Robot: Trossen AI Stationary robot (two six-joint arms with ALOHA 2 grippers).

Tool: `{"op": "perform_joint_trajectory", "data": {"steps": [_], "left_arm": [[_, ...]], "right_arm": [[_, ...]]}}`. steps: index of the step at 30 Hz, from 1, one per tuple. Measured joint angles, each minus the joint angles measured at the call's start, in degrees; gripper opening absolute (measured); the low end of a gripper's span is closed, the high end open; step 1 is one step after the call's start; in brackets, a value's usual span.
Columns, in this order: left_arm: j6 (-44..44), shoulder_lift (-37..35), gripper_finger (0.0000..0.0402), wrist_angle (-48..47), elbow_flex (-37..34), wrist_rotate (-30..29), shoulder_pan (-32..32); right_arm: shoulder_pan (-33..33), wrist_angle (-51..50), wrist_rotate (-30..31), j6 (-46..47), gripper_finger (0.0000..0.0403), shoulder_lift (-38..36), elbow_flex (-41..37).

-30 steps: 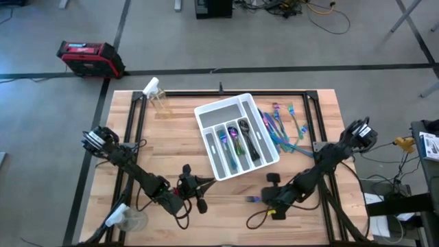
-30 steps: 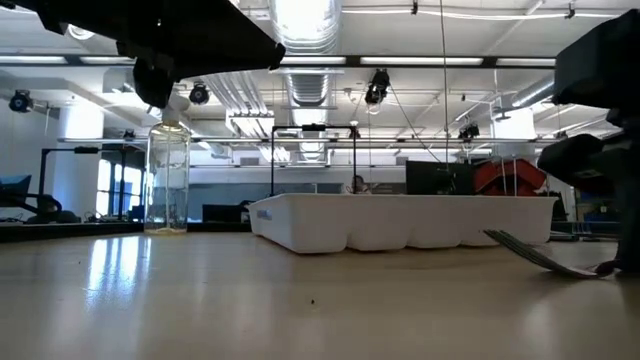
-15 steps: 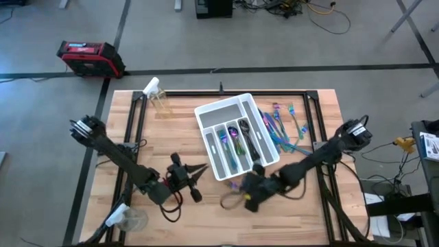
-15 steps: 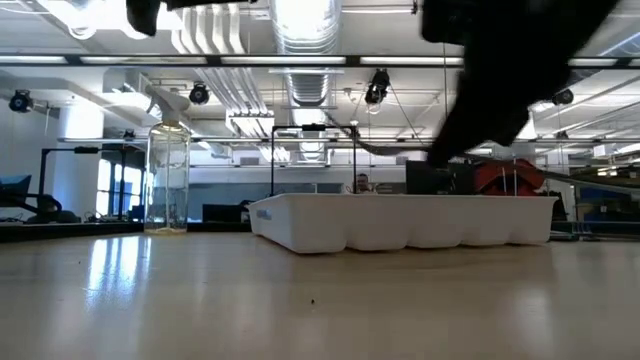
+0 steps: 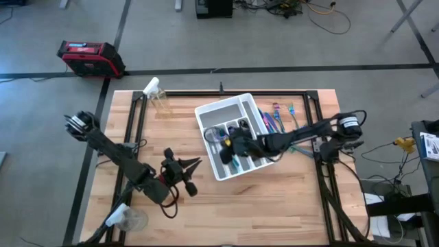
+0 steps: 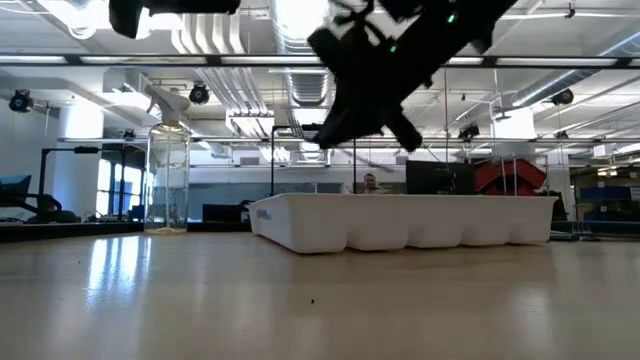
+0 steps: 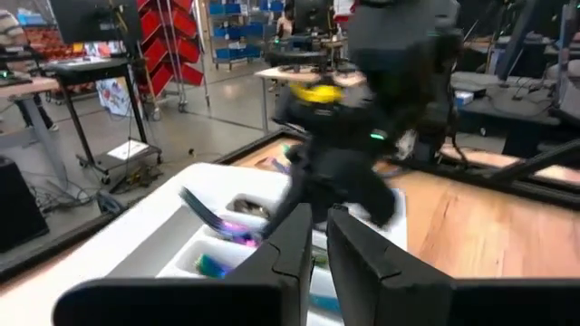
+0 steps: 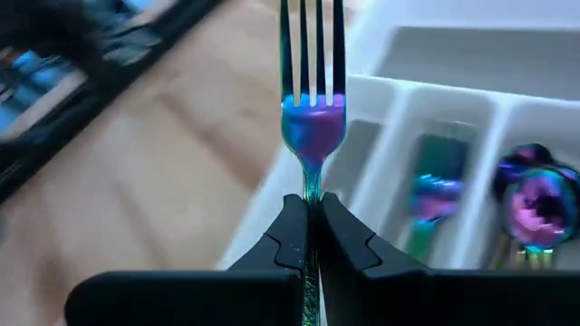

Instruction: Sort silverware

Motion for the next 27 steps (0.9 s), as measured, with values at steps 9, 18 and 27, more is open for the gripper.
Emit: {"op": "perform_joint_trajectory", "data": {"steps": [9, 18, 27], "left_arm": [[-4.56, 3.97, 0.0025, -0.09, -0.02, -0.15, 0.00], [-7.82, 4.25, 0.0025, 0.02, -0.02, 3.00, -0.02], [-8.54, 4.43, 0.0025, 0.15, -0.04, 3.11, -0.04]], "right_arm": [[-3.33, 0.44, -0.05, 5.27, 0.0000, 7.78, -0.02], [-4.71, -0.72, 1.35, 10.05, 0.0013, 9.25, -0.02], [-4.69, -0.45, -4.24, 6.73, 0.0077, 9.08, 0.00]]}}
